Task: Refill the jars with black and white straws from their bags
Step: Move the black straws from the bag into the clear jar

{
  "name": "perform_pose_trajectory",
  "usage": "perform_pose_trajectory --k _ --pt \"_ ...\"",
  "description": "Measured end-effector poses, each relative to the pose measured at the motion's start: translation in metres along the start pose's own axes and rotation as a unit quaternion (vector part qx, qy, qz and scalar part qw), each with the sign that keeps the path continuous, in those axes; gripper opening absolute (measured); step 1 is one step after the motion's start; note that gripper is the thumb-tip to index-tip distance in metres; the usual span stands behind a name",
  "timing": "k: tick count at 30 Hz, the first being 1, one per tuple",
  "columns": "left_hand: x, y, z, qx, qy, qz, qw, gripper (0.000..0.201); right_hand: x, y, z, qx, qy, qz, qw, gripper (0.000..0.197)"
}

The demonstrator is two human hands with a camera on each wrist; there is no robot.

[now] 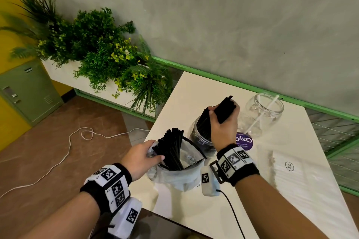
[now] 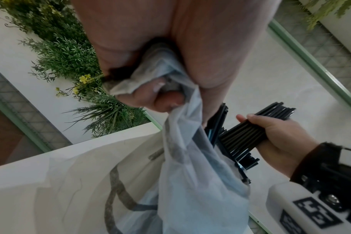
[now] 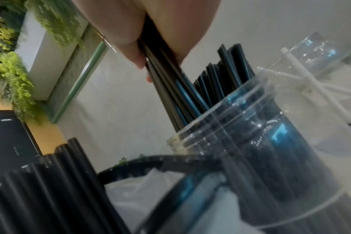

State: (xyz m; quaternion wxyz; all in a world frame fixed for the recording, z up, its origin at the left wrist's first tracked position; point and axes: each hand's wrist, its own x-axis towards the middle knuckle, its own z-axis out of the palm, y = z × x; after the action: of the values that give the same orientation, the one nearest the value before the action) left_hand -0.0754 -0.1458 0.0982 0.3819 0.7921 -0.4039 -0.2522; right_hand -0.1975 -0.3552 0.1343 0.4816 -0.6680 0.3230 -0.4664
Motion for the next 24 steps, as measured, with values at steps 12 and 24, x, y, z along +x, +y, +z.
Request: perform_pose_trajectory --k 12,24 --pt "0.003 0.000 -0.001 -0.008 -0.003 -0.006 1.000 0.025 0.012 0.007 -0.034 -0.141 -0.136 -0.026 0.980 0.053" --pt "0.004 0.002 0.001 0.010 0.004 0.000 1.000 0.017 0.022 0.007 -0.034 -0.342 -0.202 -0.134 0.908 0.029"
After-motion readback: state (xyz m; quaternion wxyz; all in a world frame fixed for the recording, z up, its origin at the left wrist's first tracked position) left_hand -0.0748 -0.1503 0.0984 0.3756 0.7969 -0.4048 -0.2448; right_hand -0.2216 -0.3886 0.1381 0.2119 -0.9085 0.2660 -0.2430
